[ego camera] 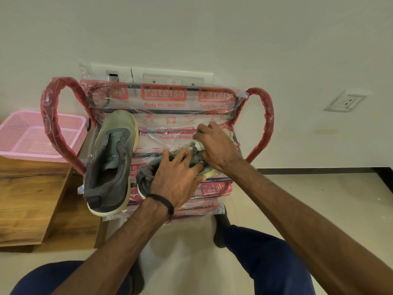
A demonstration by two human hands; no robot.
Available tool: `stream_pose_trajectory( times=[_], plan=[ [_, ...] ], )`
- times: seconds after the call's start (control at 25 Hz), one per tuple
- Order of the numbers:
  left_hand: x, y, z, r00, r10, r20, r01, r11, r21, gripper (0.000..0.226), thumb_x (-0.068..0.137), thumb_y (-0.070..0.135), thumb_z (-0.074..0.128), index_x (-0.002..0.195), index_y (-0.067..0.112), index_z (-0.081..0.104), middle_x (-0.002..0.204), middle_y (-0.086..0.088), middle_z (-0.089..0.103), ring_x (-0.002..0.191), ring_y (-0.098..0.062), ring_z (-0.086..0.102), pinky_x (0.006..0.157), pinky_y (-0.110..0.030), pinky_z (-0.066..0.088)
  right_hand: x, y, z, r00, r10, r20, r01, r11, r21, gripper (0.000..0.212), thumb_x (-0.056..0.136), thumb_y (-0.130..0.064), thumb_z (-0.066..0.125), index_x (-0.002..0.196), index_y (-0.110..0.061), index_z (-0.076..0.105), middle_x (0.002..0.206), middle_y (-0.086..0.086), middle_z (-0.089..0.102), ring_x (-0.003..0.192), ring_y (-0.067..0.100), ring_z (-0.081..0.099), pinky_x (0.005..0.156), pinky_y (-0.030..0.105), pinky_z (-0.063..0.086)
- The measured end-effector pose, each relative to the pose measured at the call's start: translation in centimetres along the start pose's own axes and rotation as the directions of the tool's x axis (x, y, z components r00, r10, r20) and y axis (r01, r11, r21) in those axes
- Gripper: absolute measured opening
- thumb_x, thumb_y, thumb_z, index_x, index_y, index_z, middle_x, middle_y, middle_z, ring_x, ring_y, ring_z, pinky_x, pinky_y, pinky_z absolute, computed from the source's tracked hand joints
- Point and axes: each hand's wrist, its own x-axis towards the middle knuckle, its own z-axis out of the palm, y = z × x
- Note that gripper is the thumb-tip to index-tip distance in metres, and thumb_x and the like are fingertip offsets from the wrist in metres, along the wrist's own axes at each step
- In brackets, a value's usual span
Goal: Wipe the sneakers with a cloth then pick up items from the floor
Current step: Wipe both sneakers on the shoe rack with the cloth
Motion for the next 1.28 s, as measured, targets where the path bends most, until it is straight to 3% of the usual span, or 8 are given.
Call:
stream_pose_trajectory(
  times=[0.12,0.2,0.28,0.4,0.64,0.92,1.12,1.28],
  plan=[
    [-0.2,0.1,0.1,1.0,-0.005,-0.021,0.005,1.0,-0.002,0.046,0.101,0.057,0.039,0.135,0.031,0.056,0.148,-0.011,0.049,0.13,-0.03,0.042,0.097,-0.053,0.032,-0.1,1.0,-0.7,0.995,-0.099,0.029,0.097,0.993,0.072,0.04,0.085,-0.022,0.074,0.123,-0.011,0.068,0.119,0.005,0.061,0.099,0.023,0.049,0.075,0.03,0.039],
    [0.1,0.5,0.1,1.0,-0.007,-0.026,0.007,1.0,0.0,0.048,0.102,0.057,0.035,0.14,0.031,0.051,0.154,-0.011,0.042,0.134,-0.03,0.037,0.1,-0.054,0.029,-0.7,1.8,-0.9,0.995,-0.089,0.042,0.091,0.995,-0.03,0.036,0.088,-0.018,0.071,0.123,-0.01,0.068,0.122,0.007,0.061,0.101,0.026,0.051,0.079,0.036,0.047],
    [0.2,0.8,0.0,1.0,-0.008,-0.024,0.009,1.0,0.008,0.049,0.103,0.056,0.034,0.141,0.031,0.049,0.156,-0.011,0.038,0.136,-0.03,0.034,0.101,-0.055,0.027,-1.7,3.0,-0.9,0.999,0.053,0.0,-0.052,0.988,-0.148,0.035,0.091,-0.018,0.069,0.124,-0.009,0.067,0.125,0.009,0.06,0.105,0.028,0.052,0.088,0.04,0.049],
    [0.1,0.7,0.3,1.0,-0.019,-0.015,0.019,1.0,0.016,0.048,0.103,0.056,0.034,0.141,0.031,0.048,0.156,-0.011,0.037,0.136,-0.031,0.034,0.102,-0.056,0.027,-3.4,4.8,-0.3,0.954,0.299,-0.023,-0.3,0.949,-0.098,0.037,0.094,-0.019,0.066,0.128,-0.005,0.062,0.129,0.015,0.059,0.108,0.032,0.053,0.091,0.042,0.048],
    [0.1,0.3,0.5,0.999,-0.024,-0.029,0.024,1.0,-0.003,0.047,0.102,0.056,0.034,0.141,0.033,0.048,0.156,-0.01,0.039,0.136,-0.03,0.035,0.103,-0.055,0.027,-4.0,3.1,1.0,0.884,0.459,-0.092,-0.456,0.889,0.045,0.03,0.086,-0.006,0.064,0.116,-0.001,0.063,0.115,0.02,0.063,0.101,0.033,0.053,0.088,0.044,0.048],
    [0.1,0.2,0.7,0.999,-0.015,-0.038,0.015,1.0,0.015,0.046,0.1,0.057,0.042,0.136,0.031,0.056,0.149,-0.012,0.048,0.13,-0.031,0.04,0.099,-0.054,0.031,-2.5,1.5,0.8,0.915,0.38,-0.135,-0.39,0.919,-0.057,0.031,0.085,-0.009,0.07,0.114,0.001,0.067,0.115,0.02,0.063,0.099,0.032,0.054,0.087,0.043,0.052],
    [0.3,0.2,0.7,0.999,-0.028,-0.038,0.028,0.999,0.016,0.048,0.101,0.058,0.039,0.14,0.032,0.052,0.154,-0.012,0.042,0.134,-0.033,0.038,0.101,-0.056,0.03,-2.3,2.0,1.3,0.934,0.336,-0.122,-0.348,0.932,-0.096,0.036,0.084,-0.015,0.076,0.116,-0.001,0.067,0.118,0.017,0.063,0.1,0.032,0.055,0.087,0.041,0.053],
    [0.3,0.1,0.9,0.999,-0.018,-0.041,0.019,1.0,0.024,0.046,0.1,0.057,0.041,0.135,0.031,0.057,0.151,-0.012,0.047,0.131,-0.033,0.042,0.097,-0.055,0.031,-0.7,1.2,0.8,0.978,0.186,-0.09,-0.199,0.966,-0.165,0.029,0.086,-0.015,0.071,0.113,-0.005,0.069,0.118,0.012,0.062,0.102,0.029,0.053,0.088,0.039,0.048]
  ],
)
